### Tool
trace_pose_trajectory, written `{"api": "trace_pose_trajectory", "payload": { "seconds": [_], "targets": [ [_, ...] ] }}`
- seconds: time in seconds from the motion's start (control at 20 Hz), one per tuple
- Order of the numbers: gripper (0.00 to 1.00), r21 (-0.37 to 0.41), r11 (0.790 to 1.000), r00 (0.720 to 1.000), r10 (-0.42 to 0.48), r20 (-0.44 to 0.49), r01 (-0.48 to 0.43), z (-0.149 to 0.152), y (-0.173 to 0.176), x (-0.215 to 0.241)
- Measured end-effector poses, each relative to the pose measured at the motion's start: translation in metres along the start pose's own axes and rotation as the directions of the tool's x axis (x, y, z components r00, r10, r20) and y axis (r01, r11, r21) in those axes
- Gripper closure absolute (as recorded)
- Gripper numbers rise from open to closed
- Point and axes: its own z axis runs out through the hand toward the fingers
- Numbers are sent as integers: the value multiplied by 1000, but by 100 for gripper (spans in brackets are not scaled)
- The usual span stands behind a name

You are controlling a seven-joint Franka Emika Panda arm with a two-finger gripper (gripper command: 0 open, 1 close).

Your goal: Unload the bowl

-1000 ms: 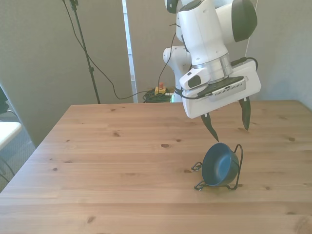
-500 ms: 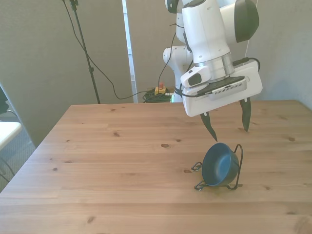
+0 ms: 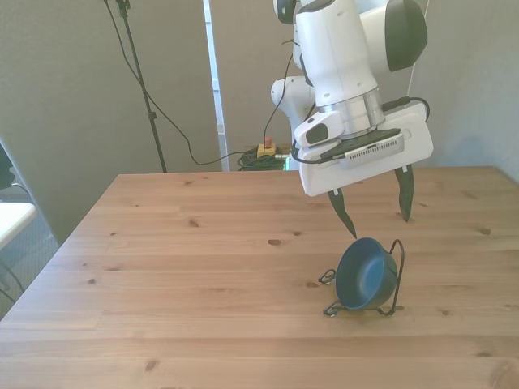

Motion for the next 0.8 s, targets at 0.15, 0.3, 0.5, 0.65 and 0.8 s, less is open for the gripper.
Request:
{"api": "trace_pose_trajectory", "payload": {
  "seconds": [0.15,0.3,0.5,0.65,0.8],
  "targets": [
    [0,16,1000,999,18,26,-19,-3,2,14],
    [0,28,999,996,23,84,-26,-5,7,23],
    [0,22,999,990,25,137,-28,5,12,28],
    [0,18,1000,990,23,139,-26,7,15,31],
    [0,11,1000,988,22,155,-24,14,19,35]
  ]
}}
